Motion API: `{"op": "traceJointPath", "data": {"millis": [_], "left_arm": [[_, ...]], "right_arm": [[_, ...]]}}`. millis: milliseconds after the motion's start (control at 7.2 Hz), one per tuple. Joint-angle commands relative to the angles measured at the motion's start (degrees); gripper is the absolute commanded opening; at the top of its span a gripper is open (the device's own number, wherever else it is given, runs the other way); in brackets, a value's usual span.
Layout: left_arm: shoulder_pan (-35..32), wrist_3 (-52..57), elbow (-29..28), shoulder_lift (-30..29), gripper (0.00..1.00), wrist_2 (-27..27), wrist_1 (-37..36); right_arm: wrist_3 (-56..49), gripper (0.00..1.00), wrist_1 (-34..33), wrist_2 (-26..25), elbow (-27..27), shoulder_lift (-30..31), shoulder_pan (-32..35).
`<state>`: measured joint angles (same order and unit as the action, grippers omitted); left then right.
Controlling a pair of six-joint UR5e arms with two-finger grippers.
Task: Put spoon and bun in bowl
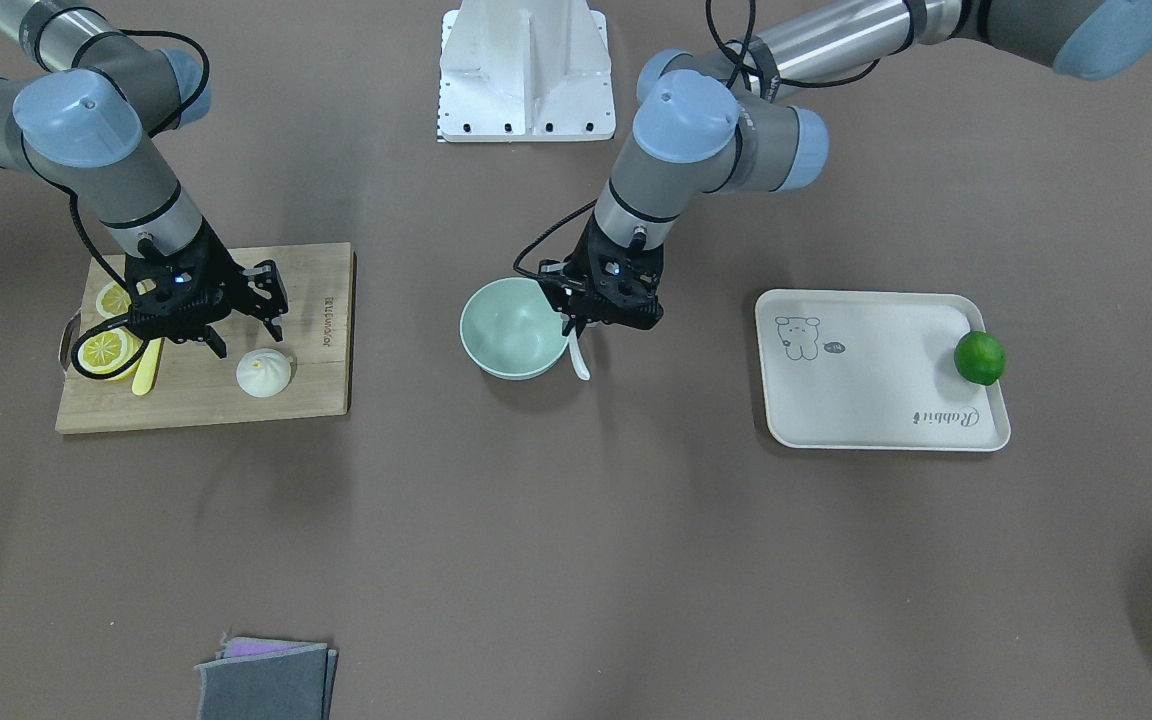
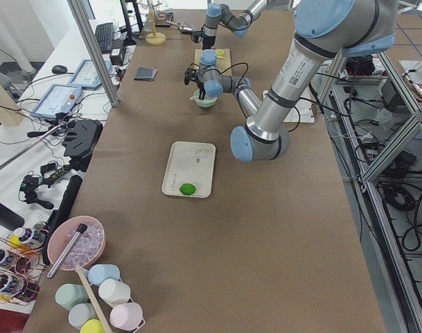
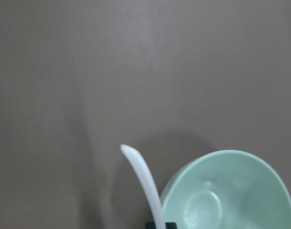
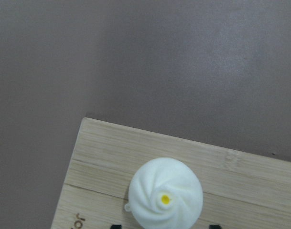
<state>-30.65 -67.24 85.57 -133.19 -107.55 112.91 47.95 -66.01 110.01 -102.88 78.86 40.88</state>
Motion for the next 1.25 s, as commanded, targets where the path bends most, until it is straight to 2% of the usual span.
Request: {"op": "traceJointPath", "data": {"millis": [0,139,278,417,556,694,833,1111], "left_arm": [[0.85,-0.87,-2.58,-2.68,0.0,0.67,0.12],[0.77,-0.62,-2.95,-3.21,0.01,0.67,0.47],[0.77,-0.44,-2.95,-3.13,0.51,0.67,0.39],[0.68,-0.44,-3.04,-3.21,0.55,0.67,0.47],[0.68,-0.7,-2.95,-3.21,0.86,1.54,0.47],[0.68,-0.96,-2.86,-3.13,0.96,3.73,0.56],[0.5,-0.96,-2.69,-3.04,0.96,3.75,0.65],[-0.37,-1.05,-1.63,-2.51,0.96,3.84,0.65]], "right_arm": [[0.21,0.68,0.0,-1.28,0.22,-0.11,-0.19],[0.38,0.68,0.0,-1.38,0.4,-0.72,-0.19],[0.39,0.68,0.0,-2.16,1.27,-1.42,-0.19],[0.39,0.68,0.0,-2.95,1.63,-1.6,-0.28],[0.39,0.67,0.0,-2.96,1.54,-1.51,-0.28],[0.39,0.48,0.0,-2.96,1.63,-1.51,-0.37],[0.39,0.23,0.0,-2.87,1.63,-1.34,-0.54],[0.39,0.02,0.0,-2.44,1.46,-1.25,-0.98]]}}
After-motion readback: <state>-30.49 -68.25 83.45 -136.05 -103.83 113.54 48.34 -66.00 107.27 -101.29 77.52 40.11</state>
